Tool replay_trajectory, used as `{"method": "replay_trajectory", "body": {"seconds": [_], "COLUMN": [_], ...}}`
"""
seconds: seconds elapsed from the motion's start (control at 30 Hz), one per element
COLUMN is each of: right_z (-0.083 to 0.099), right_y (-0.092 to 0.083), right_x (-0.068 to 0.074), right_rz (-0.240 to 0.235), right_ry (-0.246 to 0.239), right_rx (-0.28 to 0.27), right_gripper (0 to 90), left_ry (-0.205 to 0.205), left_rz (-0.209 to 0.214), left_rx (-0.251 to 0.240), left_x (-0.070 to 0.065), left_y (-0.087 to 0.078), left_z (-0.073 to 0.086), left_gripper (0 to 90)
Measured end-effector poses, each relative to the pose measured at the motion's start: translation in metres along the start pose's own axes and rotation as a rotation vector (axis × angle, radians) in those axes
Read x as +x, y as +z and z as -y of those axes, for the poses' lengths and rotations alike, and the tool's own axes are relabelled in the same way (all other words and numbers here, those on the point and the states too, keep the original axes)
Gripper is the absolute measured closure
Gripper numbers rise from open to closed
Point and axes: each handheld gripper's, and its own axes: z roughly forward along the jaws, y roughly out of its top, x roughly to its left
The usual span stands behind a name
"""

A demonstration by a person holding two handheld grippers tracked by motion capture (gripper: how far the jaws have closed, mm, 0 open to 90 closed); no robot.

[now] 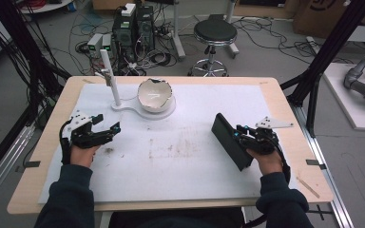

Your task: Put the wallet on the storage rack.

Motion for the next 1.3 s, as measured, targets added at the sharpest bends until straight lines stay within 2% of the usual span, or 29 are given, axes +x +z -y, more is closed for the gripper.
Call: {"method": "replay_trajectory", "body": {"seconds": [0.23,0.33,0.53,0.67,0.77,0.83,0.97,1.03,1.1,1.17,1.23,1.3], "right_z": [0.002,0.002,0.001,-0.001,0.001,0.003,0.010,0.017,0.027,0.038,0.045,0.048], "right_y": [-0.005,-0.006,-0.008,-0.008,-0.006,-0.007,-0.015,-0.021,-0.025,-0.026,-0.025,-0.024], "right_x": [0.000,0.000,0.004,0.012,0.021,0.023,0.021,0.020,0.020,0.018,0.014,0.011], "right_rz": [0.047,0.049,0.053,0.038,0.061,0.073,0.079,0.088,0.095,0.098,0.089,0.076], "right_ry": [0.022,0.023,0.014,-0.013,-0.077,-0.092,-0.059,-0.071,-0.075,-0.077,-0.050,-0.022], "right_rx": [-0.008,-0.008,-0.009,0.008,0.040,0.050,0.044,0.050,0.075,0.123,0.156,0.162], "right_gripper": [58.4,56.8,47.7,41.8,38.2,36.6,35.7,35.5,34.5,34.4,35.3,37.5], "left_ry": [-0.005,-0.013,-0.015,-0.015,-0.017,-0.018,-0.021,-0.014,-0.014,-0.007,-0.006,-0.004], "left_rz": [0.001,0.000,0.000,0.000,-0.002,-0.002,-0.002,-0.003,-0.001,0.001,0.005,0.005], "left_rx": [-0.002,-0.005,-0.007,-0.006,-0.008,-0.010,-0.008,-0.003,-0.001,0.004,0.002,0.006], "left_x": [0.001,0.002,0.002,0.002,0.002,0.003,0.003,0.003,0.001,0.000,0.000,0.000], "left_y": [-0.001,-0.001,-0.001,-0.001,-0.002,-0.003,-0.002,-0.002,-0.001,-0.001,0.000,0.001], "left_z": [0.000,0.000,0.000,0.000,0.000,0.000,0.000,0.001,0.001,0.001,0.001,0.001], "left_gripper": [21.2,21.3,21.5,21.6,21.7,21.8,21.8,21.8,21.8,22.0,22.2,22.3]}}
